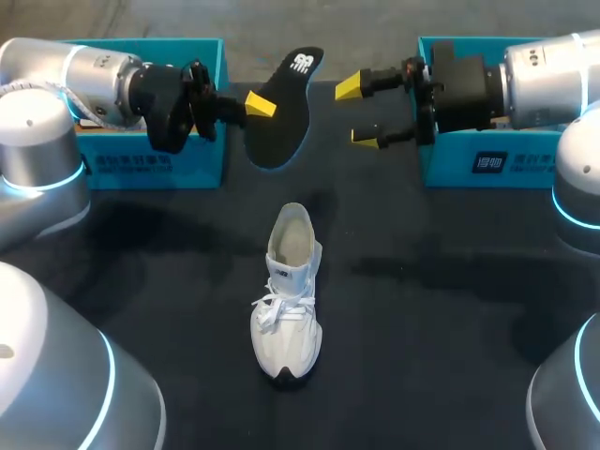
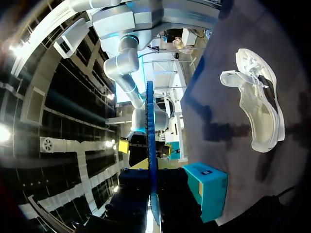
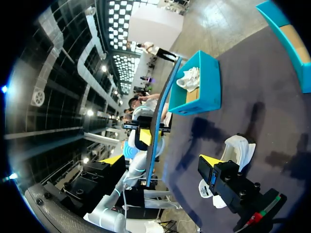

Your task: Take the shoe out of the shoebox, open the shoe tongue, remove and reinsert the insole, then place the shoe into the shoebox

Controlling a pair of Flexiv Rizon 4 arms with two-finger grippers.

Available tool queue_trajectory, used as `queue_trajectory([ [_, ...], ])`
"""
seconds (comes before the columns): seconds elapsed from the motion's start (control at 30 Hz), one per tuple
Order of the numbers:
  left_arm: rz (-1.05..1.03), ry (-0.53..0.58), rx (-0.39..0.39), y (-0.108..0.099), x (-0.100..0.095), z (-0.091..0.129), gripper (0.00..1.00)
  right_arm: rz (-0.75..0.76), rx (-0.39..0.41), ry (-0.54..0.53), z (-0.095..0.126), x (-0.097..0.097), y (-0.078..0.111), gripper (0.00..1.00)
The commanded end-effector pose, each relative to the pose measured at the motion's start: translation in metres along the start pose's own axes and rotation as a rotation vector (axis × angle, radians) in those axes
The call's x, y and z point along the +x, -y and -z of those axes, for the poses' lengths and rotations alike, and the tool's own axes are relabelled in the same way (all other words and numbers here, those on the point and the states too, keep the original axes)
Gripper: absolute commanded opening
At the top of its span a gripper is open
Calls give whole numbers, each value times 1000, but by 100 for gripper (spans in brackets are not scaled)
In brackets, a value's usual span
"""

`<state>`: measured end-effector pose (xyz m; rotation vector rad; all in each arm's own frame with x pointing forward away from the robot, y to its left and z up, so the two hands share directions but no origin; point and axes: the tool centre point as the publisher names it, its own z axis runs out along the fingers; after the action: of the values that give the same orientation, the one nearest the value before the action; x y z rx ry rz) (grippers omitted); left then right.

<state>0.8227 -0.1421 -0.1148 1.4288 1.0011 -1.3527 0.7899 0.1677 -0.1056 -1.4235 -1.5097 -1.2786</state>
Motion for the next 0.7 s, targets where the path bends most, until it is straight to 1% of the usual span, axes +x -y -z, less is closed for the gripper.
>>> queue_trajectory([
  [0.03, -2, 1, -2, 1, 0, -1, 0, 0, -2, 1, -2, 0, 0, 100],
  [0.2, -2, 1, -2, 1, 0, -1, 0, 0, -2, 1, -2, 0, 0, 100],
  [0.27, -2, 1, -2, 1, 0, -1, 0, -1, 3, 19, -5, 0, -2, 100],
  [0.37, -2, 1, -2, 1, 0, -1, 0, 2, 13, 18, -8, 0, -3, 100],
  [0.67, -2, 1, -2, 1, 0, -1, 0, 21, 36, 19, -22, 5, -7, 100],
  [0.7, -2, 1, -2, 1, 0, -1, 0, 22, 41, 19, -27, 5, -7, 100],
])
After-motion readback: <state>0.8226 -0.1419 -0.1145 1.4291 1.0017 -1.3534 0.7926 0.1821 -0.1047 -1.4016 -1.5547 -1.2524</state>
